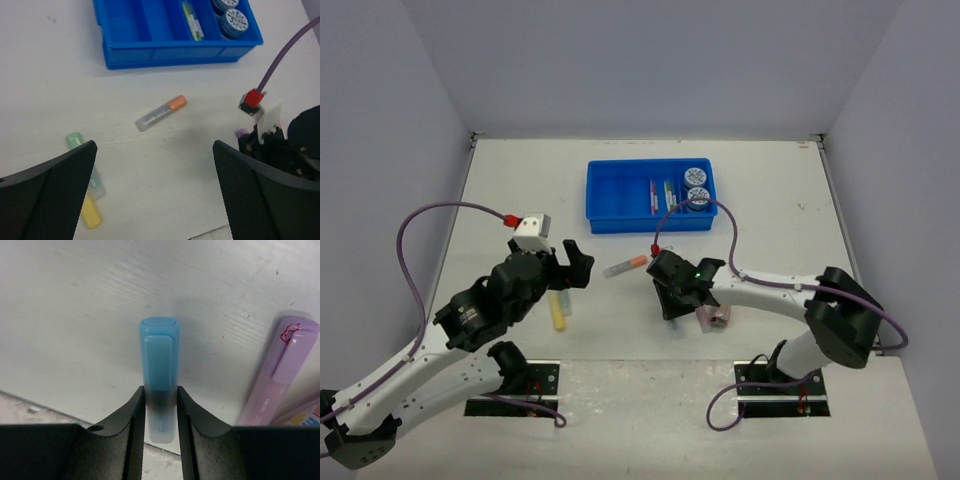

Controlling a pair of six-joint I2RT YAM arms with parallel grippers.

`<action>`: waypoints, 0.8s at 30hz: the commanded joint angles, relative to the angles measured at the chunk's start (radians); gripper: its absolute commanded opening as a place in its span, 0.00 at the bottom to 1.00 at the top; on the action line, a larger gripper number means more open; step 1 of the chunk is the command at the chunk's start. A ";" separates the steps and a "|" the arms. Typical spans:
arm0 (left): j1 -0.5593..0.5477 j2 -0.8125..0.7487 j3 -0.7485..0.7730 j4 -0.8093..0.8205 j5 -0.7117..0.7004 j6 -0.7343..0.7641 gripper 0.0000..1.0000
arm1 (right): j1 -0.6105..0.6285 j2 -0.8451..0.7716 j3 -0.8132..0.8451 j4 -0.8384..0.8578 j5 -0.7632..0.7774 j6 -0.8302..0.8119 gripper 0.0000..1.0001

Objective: Sort the stationery into containers
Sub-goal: Pick up the pen from the center of the board, then place the pen in the storage box.

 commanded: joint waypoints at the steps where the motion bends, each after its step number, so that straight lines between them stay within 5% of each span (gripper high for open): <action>1: 0.002 -0.044 -0.129 0.432 0.383 -0.102 1.00 | 0.008 -0.302 -0.113 0.398 -0.140 -0.092 0.00; 5: 0.002 -0.033 -0.230 0.679 0.457 -0.213 1.00 | 0.034 -0.407 -0.097 0.380 -0.064 -0.086 0.00; 15: 0.002 0.169 -0.214 0.802 0.512 -0.241 0.87 | 0.136 -0.487 -0.007 0.350 0.043 -0.113 0.00; 21: 0.000 0.232 -0.201 0.811 0.552 -0.237 0.61 | 0.144 -0.489 0.016 0.347 0.083 -0.117 0.00; 23: 0.002 0.240 -0.204 0.825 0.566 -0.242 0.30 | 0.144 -0.482 0.025 0.335 0.115 -0.110 0.00; 24: 0.002 0.243 -0.204 0.834 0.579 -0.243 0.23 | 0.144 -0.476 0.029 0.332 0.136 -0.107 0.00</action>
